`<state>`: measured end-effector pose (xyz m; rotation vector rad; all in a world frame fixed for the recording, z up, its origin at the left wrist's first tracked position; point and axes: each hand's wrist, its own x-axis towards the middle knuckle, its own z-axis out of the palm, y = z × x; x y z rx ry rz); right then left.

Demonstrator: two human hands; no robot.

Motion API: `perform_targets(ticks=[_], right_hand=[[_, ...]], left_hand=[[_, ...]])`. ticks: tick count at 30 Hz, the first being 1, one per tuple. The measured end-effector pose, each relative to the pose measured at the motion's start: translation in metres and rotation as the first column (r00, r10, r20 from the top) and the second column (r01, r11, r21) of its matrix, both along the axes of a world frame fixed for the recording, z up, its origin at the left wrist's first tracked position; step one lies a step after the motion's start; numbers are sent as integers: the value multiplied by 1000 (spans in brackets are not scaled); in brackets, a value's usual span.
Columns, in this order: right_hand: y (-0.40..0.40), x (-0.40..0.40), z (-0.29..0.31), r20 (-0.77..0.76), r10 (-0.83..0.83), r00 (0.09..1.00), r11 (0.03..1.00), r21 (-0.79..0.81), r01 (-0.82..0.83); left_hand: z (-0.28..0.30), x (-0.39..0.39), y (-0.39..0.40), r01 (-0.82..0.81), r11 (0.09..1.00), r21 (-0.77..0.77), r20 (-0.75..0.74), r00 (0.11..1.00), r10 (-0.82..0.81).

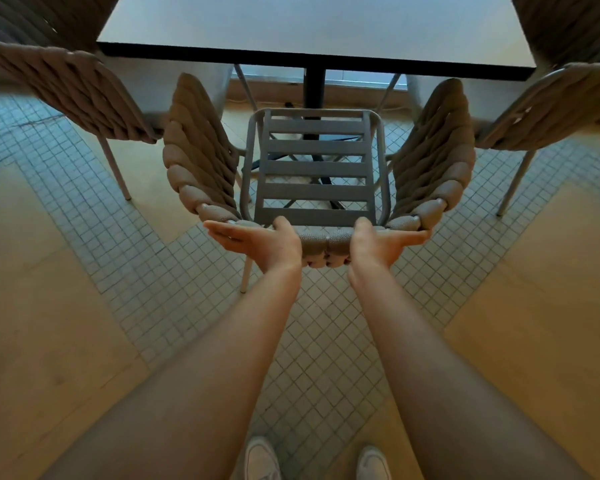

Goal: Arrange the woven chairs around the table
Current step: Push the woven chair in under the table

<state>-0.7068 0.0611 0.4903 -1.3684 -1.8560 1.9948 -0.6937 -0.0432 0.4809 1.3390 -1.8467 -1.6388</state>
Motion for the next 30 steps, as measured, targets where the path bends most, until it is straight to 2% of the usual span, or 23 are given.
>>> perform_targets(ticks=[8, 13, 15, 16, 18, 20, 22, 24, 27, 28, 30], right_hand=[[-4, 4, 3, 23, -14, 1000, 998, -53, 15], [-11, 9, -3, 22, -7, 1000, 1000, -18, 8], [-9, 10, -3, 15, 13, 1000, 1000, -10, -13], [-7, 10, -2, 16, 31, 999, 1000, -4, -31], [-3, 14, -1, 31, 101, 994, 994, 40, -102], [3, 21, -1, 93, 234, 968, 951, 183, -248], [12, 31, -2, 228, 386, 894, 794, 411, -448], [22, 44, 1, 374, 508, 776, 530, 574, -624], [38, 58, 12, 558, 623, 549, 130, 618, -776], [42, 62, 18, 601, 642, 477, 29, 603, -798], [49, 70, 31, 662, 657, 361, -115, 561, -820]], left_hand=[[-4, 2, -7, 52, 998, -19, -7, 999, -53], [-7, 4, -19, 87, 996, -22, -2, 996, -87], [-5, 5, -19, 128, 990, -56, 59, 990, -124], [-4, 7, -20, 169, 978, -122, 122, 981, -154], [-5, 14, -23, 329, 877, -349, 265, 933, -245], [-5, 26, -31, 540, 640, -546, 369, 841, -395], [-3, 36, -39, 712, 376, -594, 492, 690, -530], [5, 45, -45, 819, 195, -540, 608, 539, -583], [24, 55, -52, 880, 6, -476, 710, 388, -588], [31, 56, -53, 889, -43, -455, 735, 348, -582], [46, 60, -52, 902, -103, -418, 773, 294, -563]])
